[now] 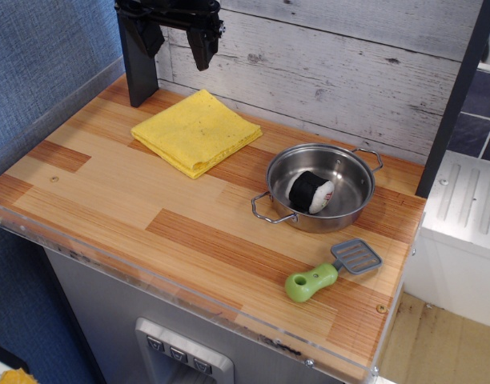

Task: Move the table cloth from corner to edge of the table.

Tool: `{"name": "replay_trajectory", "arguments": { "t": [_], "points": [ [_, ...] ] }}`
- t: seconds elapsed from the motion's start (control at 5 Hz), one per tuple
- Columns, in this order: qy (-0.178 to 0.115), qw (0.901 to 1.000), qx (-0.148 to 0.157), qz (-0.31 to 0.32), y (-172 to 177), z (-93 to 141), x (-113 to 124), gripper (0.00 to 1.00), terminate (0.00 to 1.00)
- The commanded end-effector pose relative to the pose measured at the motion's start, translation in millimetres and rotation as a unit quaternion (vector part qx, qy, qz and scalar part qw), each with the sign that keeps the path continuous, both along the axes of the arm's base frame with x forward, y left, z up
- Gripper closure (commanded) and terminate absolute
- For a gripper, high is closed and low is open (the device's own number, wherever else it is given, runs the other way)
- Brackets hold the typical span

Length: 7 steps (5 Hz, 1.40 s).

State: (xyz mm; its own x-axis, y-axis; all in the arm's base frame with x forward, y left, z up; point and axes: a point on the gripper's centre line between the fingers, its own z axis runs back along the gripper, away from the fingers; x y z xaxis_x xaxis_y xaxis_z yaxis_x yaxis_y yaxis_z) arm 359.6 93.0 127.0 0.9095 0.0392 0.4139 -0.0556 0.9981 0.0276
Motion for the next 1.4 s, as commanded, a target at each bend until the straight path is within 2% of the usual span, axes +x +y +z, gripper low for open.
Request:
{"name": "replay_trajectory", "arguments": {
  "t": [0.0,0.6,0.8,1.2],
  "points": [
    [0.0,1.0,0.0,0.0,0,0,0,0.0,0.0],
    [0.057,0.9982,-0.015,0.008,15,-51,29,0.0,0.0],
    [0.087,0.9961,0.006,0.012,21,-71,35,0.0,0.0],
    [0.131,0.9914,0.007,0.006,16,-106,34,0.0,0.0]
  ]
}}
